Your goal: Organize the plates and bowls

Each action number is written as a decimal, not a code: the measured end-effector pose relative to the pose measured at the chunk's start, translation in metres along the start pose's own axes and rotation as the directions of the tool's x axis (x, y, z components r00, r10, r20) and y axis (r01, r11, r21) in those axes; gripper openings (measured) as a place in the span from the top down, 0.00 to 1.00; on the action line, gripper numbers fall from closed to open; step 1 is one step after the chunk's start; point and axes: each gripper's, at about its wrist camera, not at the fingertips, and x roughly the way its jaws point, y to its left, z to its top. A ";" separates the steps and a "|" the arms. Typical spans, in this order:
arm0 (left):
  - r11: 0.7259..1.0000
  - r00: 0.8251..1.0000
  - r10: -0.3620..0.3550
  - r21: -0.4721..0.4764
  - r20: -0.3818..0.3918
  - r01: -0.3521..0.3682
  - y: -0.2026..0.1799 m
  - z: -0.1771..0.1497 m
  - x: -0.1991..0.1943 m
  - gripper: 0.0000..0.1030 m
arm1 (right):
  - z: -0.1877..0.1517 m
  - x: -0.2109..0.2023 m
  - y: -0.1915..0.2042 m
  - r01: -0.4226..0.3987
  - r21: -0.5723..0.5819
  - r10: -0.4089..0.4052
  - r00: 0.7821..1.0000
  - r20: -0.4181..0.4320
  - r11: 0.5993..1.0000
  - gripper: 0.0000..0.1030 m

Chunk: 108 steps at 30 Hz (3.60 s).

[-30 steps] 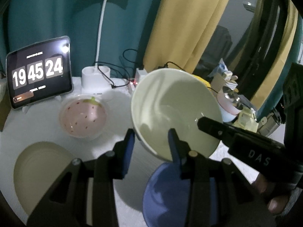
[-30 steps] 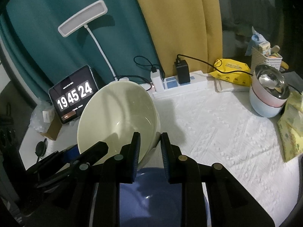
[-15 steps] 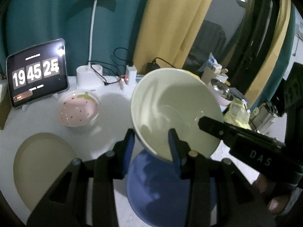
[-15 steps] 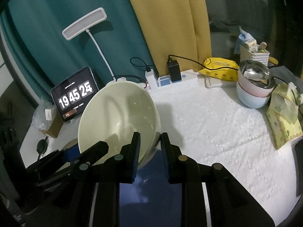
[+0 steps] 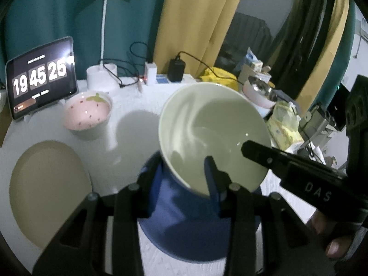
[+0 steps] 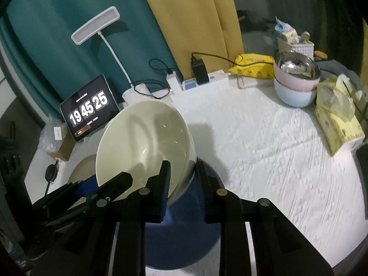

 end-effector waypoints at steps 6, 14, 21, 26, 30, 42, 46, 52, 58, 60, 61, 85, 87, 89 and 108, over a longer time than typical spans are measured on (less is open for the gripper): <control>1.000 0.999 0.007 0.012 -0.032 -0.007 -0.003 -0.015 0.004 0.63 | -0.015 0.004 -0.008 -0.003 0.023 0.004 1.000 -0.028 1.000 0.77; 1.000 0.997 0.016 0.011 -0.082 -0.015 0.000 -0.035 0.012 0.63 | -0.031 0.013 -0.012 -0.003 0.034 0.005 0.997 -0.076 0.999 0.77; 0.999 0.993 0.031 0.019 -0.111 -0.029 0.002 -0.044 0.017 0.64 | -0.038 0.021 -0.012 0.006 0.027 -0.002 0.993 -0.117 1.000 0.77; 0.998 0.992 0.056 0.049 -0.111 -0.050 -0.001 -0.045 0.017 0.63 | -0.041 0.026 -0.005 0.038 -0.030 -0.042 0.990 -0.136 0.999 0.77; 0.995 0.991 0.074 0.073 -0.107 -0.067 -0.002 -0.048 0.016 0.62 | -0.045 0.029 0.001 0.066 -0.094 -0.079 0.986 -0.145 0.993 0.77; 0.992 0.991 0.085 0.098 -0.101 -0.075 0.001 -0.047 0.009 0.61 | -0.036 0.021 0.005 0.083 -0.142 -0.099 0.989 -0.112 0.986 0.70; 0.994 0.994 0.067 0.090 -0.090 -0.059 0.002 -0.046 0.001 0.61 | -0.033 0.018 0.005 0.080 -0.138 -0.094 0.990 -0.105 0.987 0.70; 0.996 0.997 0.053 0.076 -0.057 -0.049 0.007 -0.038 -0.010 0.61 | -0.023 0.011 0.008 0.062 -0.123 -0.072 0.995 -0.075 0.990 0.70; 0.997 0.998 0.049 0.054 -0.031 -0.048 0.017 -0.031 -0.016 0.61 | -0.013 0.007 0.016 0.051 -0.130 -0.058 0.997 -0.051 0.990 0.70; 0.997 0.998 0.051 0.050 -0.020 -0.050 0.021 -0.029 -0.018 0.60 | -0.011 0.007 0.019 0.047 -0.132 -0.053 0.998 -0.046 0.990 0.70; 0.998 0.999 0.053 0.048 -0.015 -0.052 0.022 -0.029 -0.019 0.60 | -0.009 0.008 0.021 0.042 -0.131 -0.049 0.998 -0.045 0.990 0.70; 0.993 0.991 0.114 -0.024 0.071 -0.112 0.102 0.012 -0.027 0.60 | 0.026 0.048 0.085 -0.004 -0.191 -0.007 0.998 -0.061 0.981 0.70; 0.993 0.990 0.119 -0.028 0.075 -0.117 0.107 0.015 -0.027 0.60 | 0.029 0.053 0.091 -0.008 -0.196 -0.005 0.998 -0.065 0.981 0.70; 0.992 0.989 0.123 -0.034 0.077 -0.121 0.115 0.019 -0.025 0.60 | 0.032 0.058 0.096 -0.010 -0.201 -0.004 0.998 -0.067 0.979 0.70; 0.982 0.989 0.145 -0.130 0.033 -0.139 0.190 0.052 0.009 0.60 | 0.059 0.126 0.134 -0.023 -0.203 -0.005 0.991 -0.136 0.979 0.70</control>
